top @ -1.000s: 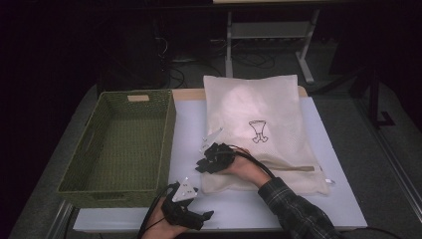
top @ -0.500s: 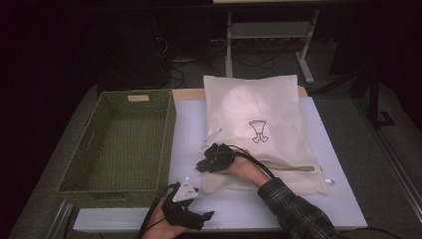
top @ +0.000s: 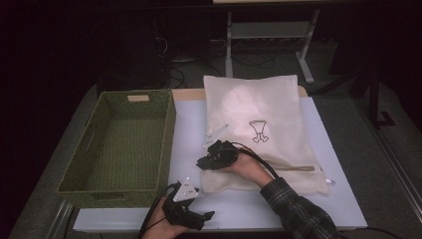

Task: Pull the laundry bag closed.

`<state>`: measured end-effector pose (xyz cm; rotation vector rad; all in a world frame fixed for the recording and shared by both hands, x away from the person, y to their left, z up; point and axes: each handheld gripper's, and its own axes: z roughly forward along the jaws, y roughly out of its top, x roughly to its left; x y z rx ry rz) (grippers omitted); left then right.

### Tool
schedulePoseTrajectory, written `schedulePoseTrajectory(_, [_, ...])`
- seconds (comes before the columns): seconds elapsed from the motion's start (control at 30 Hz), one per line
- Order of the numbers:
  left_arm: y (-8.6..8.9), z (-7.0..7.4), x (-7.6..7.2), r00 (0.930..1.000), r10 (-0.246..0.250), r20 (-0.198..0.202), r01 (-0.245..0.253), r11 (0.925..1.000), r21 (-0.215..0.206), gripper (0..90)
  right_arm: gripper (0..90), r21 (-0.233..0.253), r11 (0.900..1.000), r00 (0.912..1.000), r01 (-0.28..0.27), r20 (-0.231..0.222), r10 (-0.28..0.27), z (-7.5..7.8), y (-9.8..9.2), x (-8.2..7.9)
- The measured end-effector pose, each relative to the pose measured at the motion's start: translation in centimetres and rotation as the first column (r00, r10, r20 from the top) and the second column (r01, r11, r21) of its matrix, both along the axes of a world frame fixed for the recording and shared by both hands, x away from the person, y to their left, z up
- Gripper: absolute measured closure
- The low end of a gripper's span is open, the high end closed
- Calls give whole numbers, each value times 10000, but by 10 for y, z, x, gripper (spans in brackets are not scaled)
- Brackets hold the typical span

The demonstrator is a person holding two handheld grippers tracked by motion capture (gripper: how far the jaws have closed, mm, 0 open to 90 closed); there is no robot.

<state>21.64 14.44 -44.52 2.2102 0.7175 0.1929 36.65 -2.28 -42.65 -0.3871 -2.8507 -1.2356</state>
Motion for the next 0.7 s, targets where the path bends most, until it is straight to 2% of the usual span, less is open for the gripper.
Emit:
schedulePoseTrajectory(0.2, [0,1,0,10000,15,1,-15,10000,-61,135,802,61,9997,9998,217,-25,-217,4,-14,1])
schedulePoseTrajectory(0.27, [0,1,0,10000,13,-8,-13,10000,-65,135,797,-55,9997,9996,258,-110,-259,3,-19,0])
schedulePoseTrajectory(0.4, [0,1,0,10000,-13,5,13,10000,-53,135,712,109,9995,9987,309,-405,-305,5,-27,-1])
schedulePoseTrajectory(0.6, [1,1,1,10000,26,21,-26,9999,-104,135,649,-190,9977,9974,645,-319,-651,8,-46,-3])
schedulePoseTrajectory(0.7, [1,2,1,10000,19,25,-19,10000,-86,135,629,-522,9948,9960,876,-141,-885,7,-57,-4])
